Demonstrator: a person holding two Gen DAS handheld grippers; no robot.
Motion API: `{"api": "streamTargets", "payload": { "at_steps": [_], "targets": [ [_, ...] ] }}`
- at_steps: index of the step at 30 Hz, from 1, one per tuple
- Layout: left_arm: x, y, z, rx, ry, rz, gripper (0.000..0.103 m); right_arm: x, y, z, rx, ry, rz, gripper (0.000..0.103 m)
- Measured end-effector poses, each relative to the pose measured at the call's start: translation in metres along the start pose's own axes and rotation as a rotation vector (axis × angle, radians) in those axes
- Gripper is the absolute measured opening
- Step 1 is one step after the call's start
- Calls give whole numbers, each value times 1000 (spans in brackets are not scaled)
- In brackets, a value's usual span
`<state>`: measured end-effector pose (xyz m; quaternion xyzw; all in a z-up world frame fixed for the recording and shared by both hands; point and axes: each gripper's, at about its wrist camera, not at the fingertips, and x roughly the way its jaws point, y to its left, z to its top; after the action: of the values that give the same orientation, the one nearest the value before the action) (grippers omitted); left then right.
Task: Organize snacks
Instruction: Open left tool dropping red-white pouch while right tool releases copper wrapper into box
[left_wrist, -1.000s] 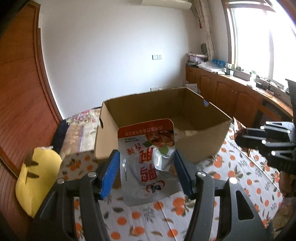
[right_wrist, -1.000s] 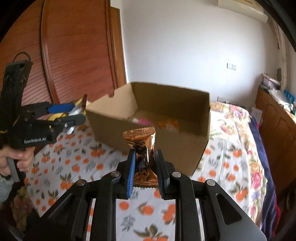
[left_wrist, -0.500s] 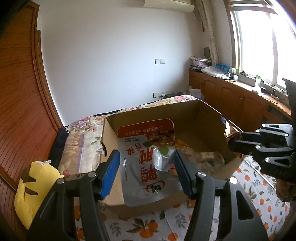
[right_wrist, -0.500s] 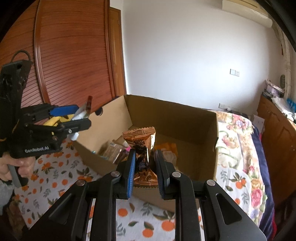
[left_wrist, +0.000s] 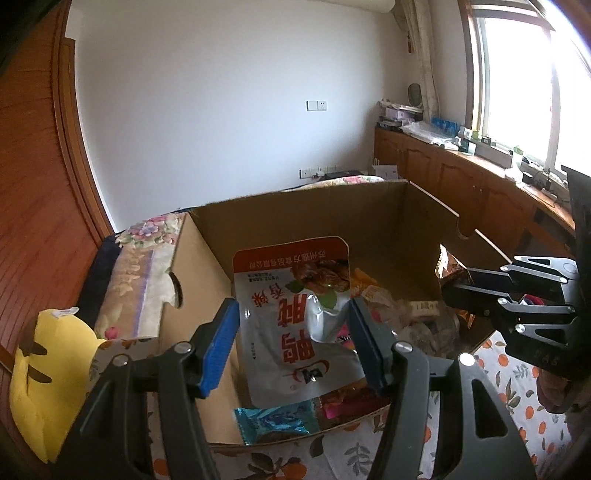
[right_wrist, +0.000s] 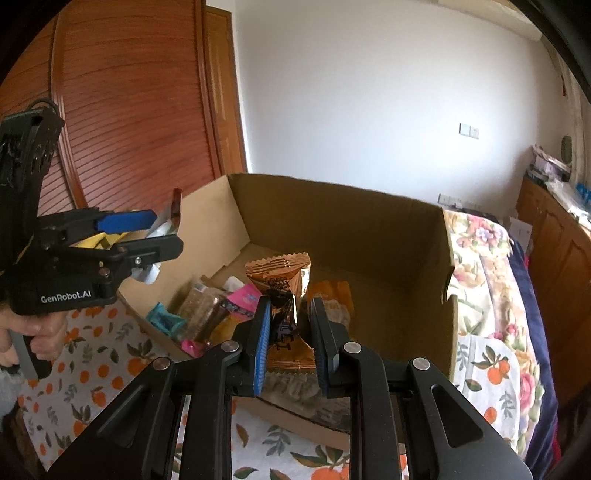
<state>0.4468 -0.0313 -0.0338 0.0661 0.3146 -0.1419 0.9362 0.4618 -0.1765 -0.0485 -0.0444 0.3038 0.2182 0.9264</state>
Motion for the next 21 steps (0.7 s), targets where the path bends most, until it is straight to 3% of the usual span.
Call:
{"api": "streamTargets", "payload": {
  "at_steps": [10, 21],
  "targets": [
    [12, -6, -9, -8, 45, 16, 62, 0, -4, -2, 19, -3, 7, 20],
    [-8, -8, -8, -20, 22, 26, 62, -8, 0, 1, 29, 5, -40, 26]
  ]
}}
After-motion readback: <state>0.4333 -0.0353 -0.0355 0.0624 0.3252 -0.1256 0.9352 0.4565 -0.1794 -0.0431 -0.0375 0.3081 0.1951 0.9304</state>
